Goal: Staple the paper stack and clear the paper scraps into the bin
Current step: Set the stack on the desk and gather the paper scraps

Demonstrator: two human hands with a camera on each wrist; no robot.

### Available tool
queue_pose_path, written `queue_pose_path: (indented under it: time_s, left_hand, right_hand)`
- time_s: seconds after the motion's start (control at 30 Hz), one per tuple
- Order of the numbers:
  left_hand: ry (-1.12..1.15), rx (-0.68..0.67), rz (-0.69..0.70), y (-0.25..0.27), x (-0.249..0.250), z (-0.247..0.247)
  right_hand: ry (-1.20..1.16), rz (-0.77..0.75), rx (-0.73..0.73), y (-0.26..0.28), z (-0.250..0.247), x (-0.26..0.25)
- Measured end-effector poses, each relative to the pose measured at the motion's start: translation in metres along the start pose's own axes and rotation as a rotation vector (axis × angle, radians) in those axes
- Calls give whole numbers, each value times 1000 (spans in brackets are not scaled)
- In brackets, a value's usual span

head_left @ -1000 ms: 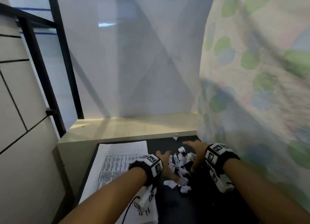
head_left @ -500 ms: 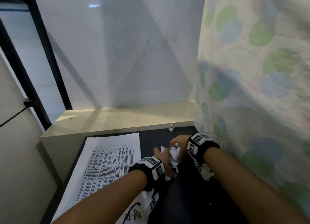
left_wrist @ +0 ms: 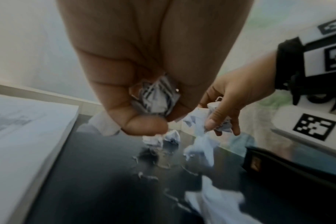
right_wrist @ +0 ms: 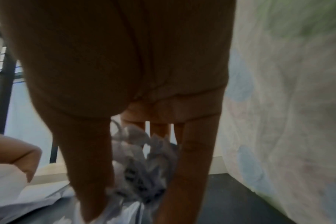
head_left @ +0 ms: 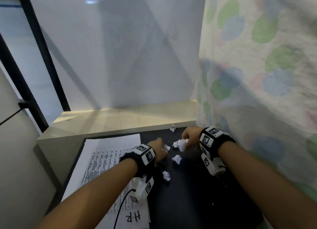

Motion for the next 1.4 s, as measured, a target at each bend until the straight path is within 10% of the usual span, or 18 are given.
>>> queue_pose_path:
  time_s: [0.23,0.7,0.97,1.4]
  left_hand:
    - [-83,41,30,-18,6,-7]
    - [-262,-42,170,-35,11,18]
    - [-5,-62,178,-23,2,1]
    - [-71,-282,225,15,11,19]
  right_hand:
    - [-28,193,61,-16,-10,11]
    - [-9,-14,43,-35,3,-30]
    - [-108,31,71,-34,3,-21]
    - [-255,335,232,-15,-17,52]
Point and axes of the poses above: each hand's wrist, its own y-axis away from the middle knuckle, its own z-axis out of the palm, x = y × z, the point moved 6 cm from there along -y, towards the middle knuckle, and after that the axes turned 15 degrees about y, right-handed, at the moved point
